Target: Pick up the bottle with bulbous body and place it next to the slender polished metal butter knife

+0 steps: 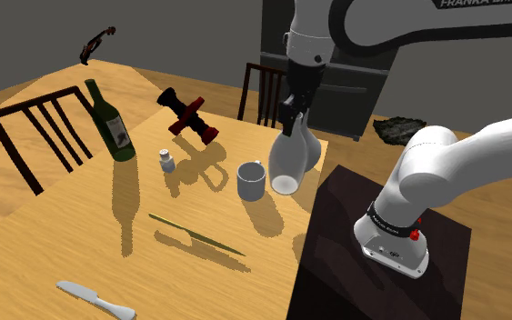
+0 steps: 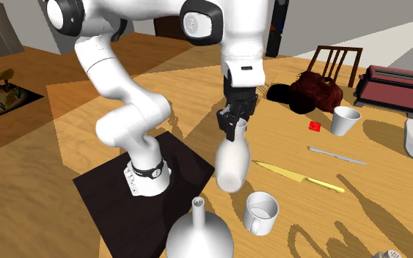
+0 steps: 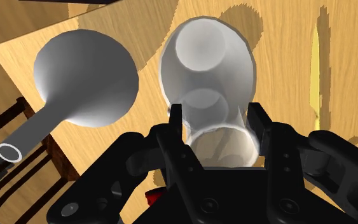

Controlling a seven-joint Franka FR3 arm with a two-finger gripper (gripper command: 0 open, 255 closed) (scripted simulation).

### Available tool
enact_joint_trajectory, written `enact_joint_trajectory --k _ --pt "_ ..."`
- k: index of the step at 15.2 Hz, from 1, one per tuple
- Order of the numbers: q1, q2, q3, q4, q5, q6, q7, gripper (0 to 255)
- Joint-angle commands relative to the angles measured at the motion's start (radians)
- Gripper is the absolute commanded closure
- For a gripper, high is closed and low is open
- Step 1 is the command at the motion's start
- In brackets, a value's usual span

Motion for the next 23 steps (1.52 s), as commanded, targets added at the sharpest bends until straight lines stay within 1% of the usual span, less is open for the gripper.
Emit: enact_joint_trajectory --k 1,23 --pt "-0.002 0.0 -0.005 0.028 -0.005 -0.028 0.0 255" --pt "-0.025 0.082 -0.038 0.377 -0.042 -0.296 0.011 255"
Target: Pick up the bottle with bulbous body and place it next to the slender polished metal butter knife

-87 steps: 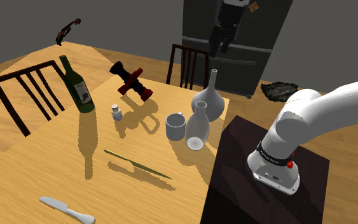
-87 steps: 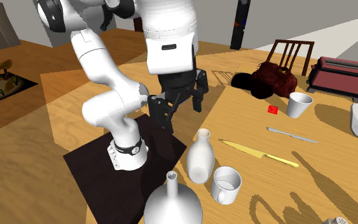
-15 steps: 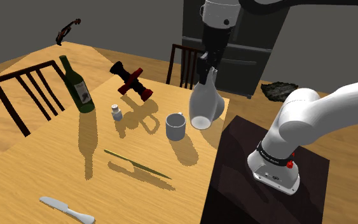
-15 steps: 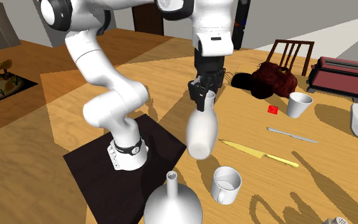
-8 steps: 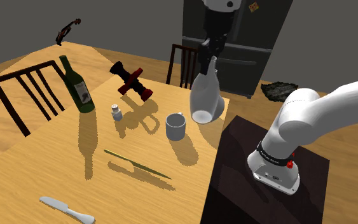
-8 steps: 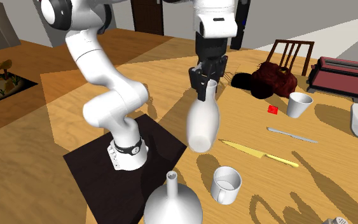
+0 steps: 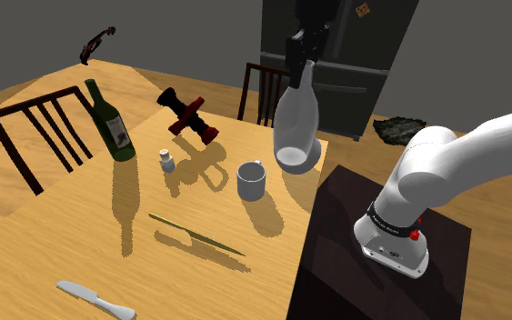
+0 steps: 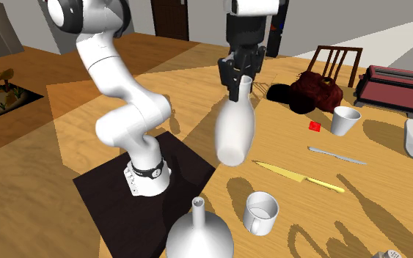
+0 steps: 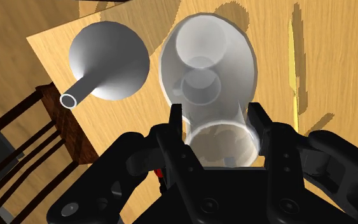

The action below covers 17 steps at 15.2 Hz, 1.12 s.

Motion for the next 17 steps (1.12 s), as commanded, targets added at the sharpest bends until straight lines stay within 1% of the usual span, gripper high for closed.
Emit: enact_joint_trajectory --k 1,17 --pt "-0.002 0.011 0.0 0.037 -0.002 -0.026 0.003 255" --pt "-0.017 0.125 -0.007 0.341 -0.022 -0.216 0.019 255"
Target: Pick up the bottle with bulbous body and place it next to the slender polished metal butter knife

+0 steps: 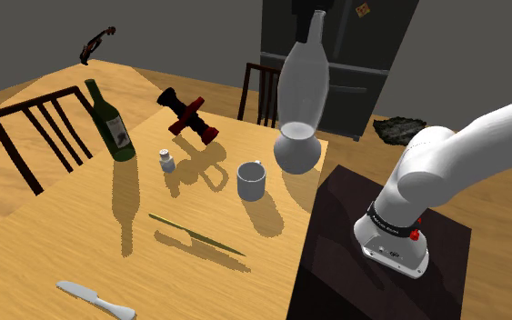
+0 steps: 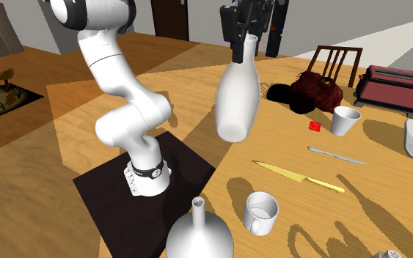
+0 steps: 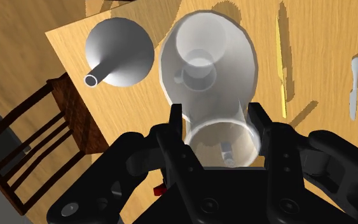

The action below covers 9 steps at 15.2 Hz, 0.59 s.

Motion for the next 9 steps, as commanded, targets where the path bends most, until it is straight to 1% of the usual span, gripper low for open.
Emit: enact_joint_trajectory --k 1,9 --pt "0.001 0.01 0.017 -0.001 0.006 0.013 0.018 255" --pt "0.018 0.076 0.169 -0.099 0.053 0.195 0.161 255"
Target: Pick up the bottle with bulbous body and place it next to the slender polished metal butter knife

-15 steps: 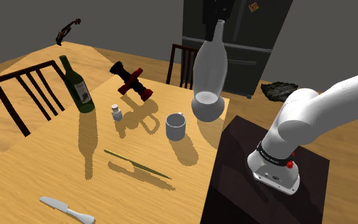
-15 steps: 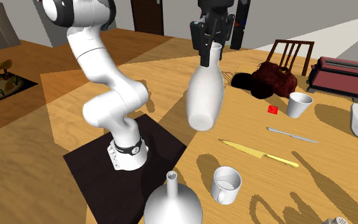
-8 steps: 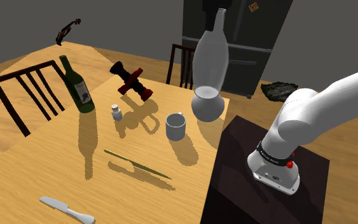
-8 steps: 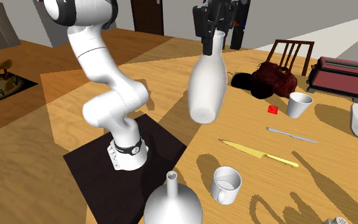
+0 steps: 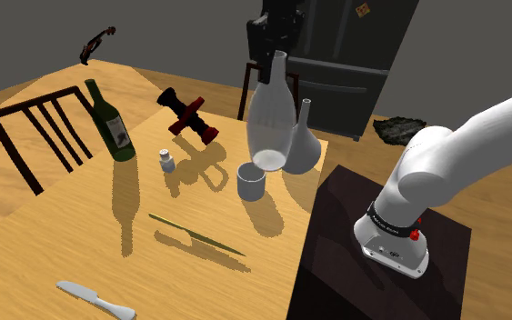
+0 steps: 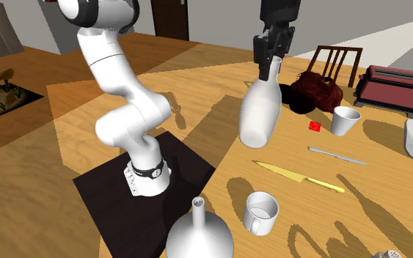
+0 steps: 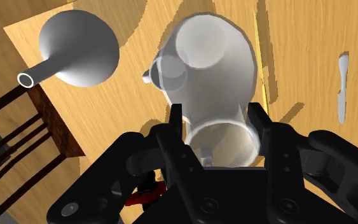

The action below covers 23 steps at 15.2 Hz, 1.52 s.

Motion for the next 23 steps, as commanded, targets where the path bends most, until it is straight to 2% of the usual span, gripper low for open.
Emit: enact_joint_trajectory --k 1,8,13,19,23 --pt "0.002 0.029 0.042 -0.011 0.007 0.046 0.04 255" --pt "0.004 0.164 0.19 -0.023 -0.002 0.203 0.177 255" --pt "0.001 0.305 0.302 0.007 -0.059 0.306 0.295 255" --pt "0.023 0.539 0.421 0.088 -0.214 0.403 0.476 255" --pt "0.096 0.738 0.451 0.181 -0.371 0.434 0.615 255"
